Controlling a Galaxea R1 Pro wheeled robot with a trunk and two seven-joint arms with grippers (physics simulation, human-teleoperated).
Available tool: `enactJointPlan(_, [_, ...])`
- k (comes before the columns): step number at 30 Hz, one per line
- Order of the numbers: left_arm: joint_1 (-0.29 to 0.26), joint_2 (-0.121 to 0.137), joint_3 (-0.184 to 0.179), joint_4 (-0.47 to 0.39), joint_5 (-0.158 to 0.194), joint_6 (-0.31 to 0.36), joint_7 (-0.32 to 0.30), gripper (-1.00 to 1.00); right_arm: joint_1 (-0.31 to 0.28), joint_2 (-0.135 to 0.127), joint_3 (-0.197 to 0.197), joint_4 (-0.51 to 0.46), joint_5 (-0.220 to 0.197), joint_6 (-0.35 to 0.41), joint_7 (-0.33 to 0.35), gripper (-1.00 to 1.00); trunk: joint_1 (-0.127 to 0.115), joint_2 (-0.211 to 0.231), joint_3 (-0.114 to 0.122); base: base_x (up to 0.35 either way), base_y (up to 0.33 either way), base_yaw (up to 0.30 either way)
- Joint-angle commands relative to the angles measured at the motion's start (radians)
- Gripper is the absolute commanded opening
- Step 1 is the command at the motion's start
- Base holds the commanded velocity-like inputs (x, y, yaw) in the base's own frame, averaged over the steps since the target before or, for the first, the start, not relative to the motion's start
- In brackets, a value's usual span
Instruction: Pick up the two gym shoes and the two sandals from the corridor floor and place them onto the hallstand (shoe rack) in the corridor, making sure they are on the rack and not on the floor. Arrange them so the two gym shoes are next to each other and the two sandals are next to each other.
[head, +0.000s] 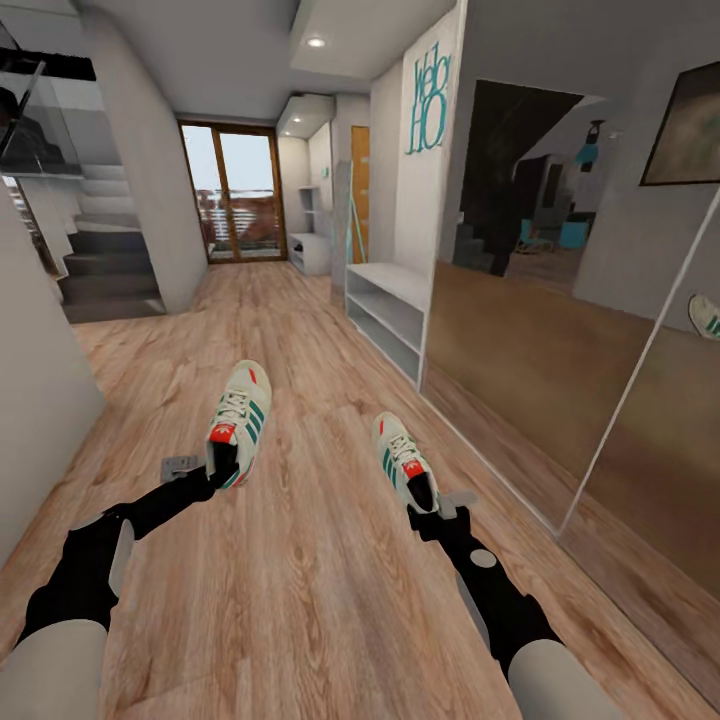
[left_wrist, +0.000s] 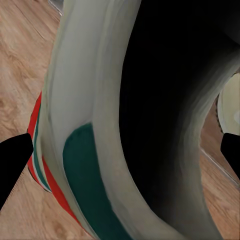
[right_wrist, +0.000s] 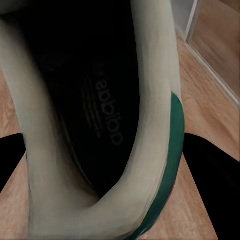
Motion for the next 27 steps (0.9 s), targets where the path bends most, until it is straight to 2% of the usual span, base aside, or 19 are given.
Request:
enactJointPlan(1, [-0.001, -0.001, 0.004, -0.001, -0.006, 0.006, -0.008, -1.0, -0.001, 0.001, -0.006, 0.0, 0.008, -0.004, 0.007, -1.0, 0.0, 0.0, -0.001, 0.346, 0.0, 0.005])
enactJointPlan(6, [-0.001, -0.001, 0.003, -0.001, -0.006, 0.006, -0.008, -1.0, 0.0, 0.001, -0.006, 0.0, 0.008, -0.004, 0.007, -1.0, 0.0, 0.0, -0.001, 0.346, 0.0, 0.022])
enactJointPlan(14, [-0.001, -0.001, 0.004, -0.001, -0.006, 0.006, -0.008, -1.0, 0.0, 0.001, -0.006, 0.0, 0.008, -0.004, 0.007, -1.0, 0.0, 0.0, -0.001, 0.346, 0.0, 0.233])
enactJointPlan(27, [-0.001, -0.001, 0.004, -0.001, -0.006, 0.006, -0.008, -1.0, -0.001, 0.001, -0.006, 0.0, 0.009, -0.004, 0.007, -1.0, 0.0, 0.0, -0.001, 0.346, 0.0, 0.014])
